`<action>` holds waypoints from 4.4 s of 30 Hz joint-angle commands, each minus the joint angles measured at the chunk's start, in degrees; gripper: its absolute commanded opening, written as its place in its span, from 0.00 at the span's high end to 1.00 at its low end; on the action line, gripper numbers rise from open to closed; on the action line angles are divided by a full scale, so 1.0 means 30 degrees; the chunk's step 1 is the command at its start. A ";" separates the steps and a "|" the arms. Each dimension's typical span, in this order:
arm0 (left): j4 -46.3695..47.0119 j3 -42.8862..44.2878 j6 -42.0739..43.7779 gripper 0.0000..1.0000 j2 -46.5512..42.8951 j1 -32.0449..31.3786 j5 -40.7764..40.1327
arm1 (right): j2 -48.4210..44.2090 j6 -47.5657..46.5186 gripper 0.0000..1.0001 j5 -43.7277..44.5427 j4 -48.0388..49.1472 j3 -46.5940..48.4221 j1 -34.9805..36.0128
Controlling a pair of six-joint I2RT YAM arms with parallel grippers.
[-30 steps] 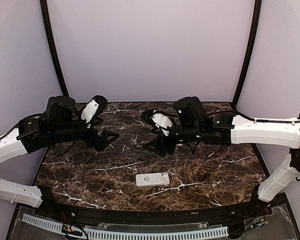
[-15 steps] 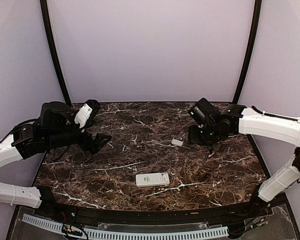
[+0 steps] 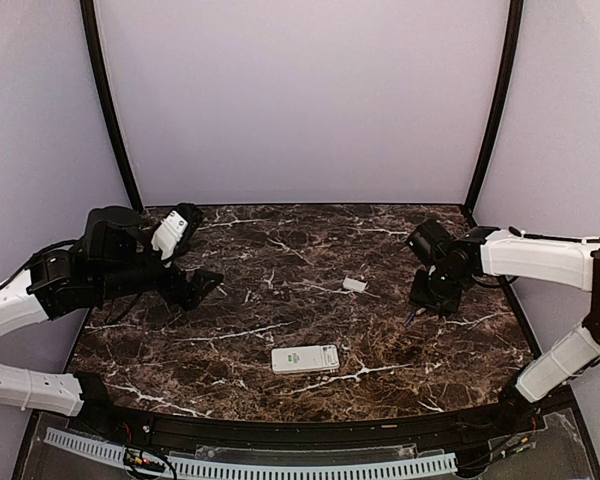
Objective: Load the batteries into the remote control
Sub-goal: Move the right arm with the battery to the center of the board, then pick up the battery at the center of the board, then hold the remote control without the battery cover at the center of the board.
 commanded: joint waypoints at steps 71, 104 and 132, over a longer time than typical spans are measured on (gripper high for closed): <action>0.1892 -0.1174 0.1391 0.04 0.1242 0.0013 0.2013 | 0.6570 -0.5695 0.98 -0.8799 -0.3585 0.1264 0.5264; 0.2622 -0.1680 0.1780 0.03 0.0938 0.0015 0.3953 | 0.9779 -0.7222 1.00 -0.7957 -0.6615 0.5617 0.5273; 0.4708 -0.3308 0.2695 0.05 0.0027 0.0013 0.4999 | -0.3330 -1.5602 1.00 -0.7902 0.5950 0.4270 0.9219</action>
